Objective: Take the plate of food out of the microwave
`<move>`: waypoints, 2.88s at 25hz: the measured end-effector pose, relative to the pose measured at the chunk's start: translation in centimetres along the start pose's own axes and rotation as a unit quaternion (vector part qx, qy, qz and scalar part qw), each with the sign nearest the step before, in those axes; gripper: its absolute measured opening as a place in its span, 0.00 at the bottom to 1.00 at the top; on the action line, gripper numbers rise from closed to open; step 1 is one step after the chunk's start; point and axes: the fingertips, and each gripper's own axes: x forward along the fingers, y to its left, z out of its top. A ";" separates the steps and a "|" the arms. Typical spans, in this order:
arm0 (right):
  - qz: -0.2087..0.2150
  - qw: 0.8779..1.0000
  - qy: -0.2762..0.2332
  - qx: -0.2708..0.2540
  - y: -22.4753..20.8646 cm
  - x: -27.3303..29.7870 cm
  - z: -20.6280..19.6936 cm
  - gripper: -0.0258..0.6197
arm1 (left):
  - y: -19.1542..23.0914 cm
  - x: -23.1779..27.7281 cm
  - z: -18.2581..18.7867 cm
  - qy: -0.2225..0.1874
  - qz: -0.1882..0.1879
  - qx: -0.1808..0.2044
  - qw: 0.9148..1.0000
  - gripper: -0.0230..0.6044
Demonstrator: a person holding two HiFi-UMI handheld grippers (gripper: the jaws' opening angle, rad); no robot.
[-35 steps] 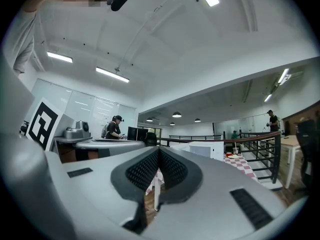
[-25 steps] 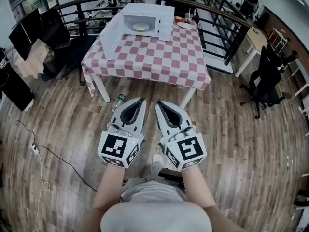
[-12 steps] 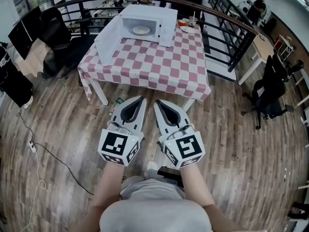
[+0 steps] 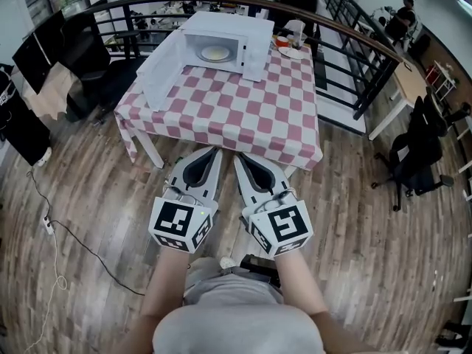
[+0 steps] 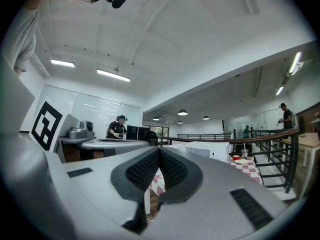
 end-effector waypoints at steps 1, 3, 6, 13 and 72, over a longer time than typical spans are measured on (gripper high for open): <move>0.000 1.000 0.000 0.000 -0.4 0.3 -0.1 0.08 | 0.1 0.4 -0.2 0.001 0.001 0.001 1.000 0.04; 0.000 1.000 0.001 0.002 -1.1 0.7 -0.5 0.08 | 0.2 1.2 -0.6 0.004 0.002 0.001 1.000 0.04; 0.001 1.000 0.003 0.004 -1.9 1.4 -1.0 0.08 | 0.6 2.2 -1.0 0.007 0.003 0.001 1.000 0.04; 0.003 1.000 0.003 0.007 -3.4 3.5 -1.5 0.08 | 2.2 4.3 -1.3 0.008 0.007 0.001 1.000 0.04; -0.068 0.996 0.051 0.016 -17.1 35.1 -7.4 0.08 | 28.6 28.9 -5.6 0.041 -0.069 -0.075 0.994 0.04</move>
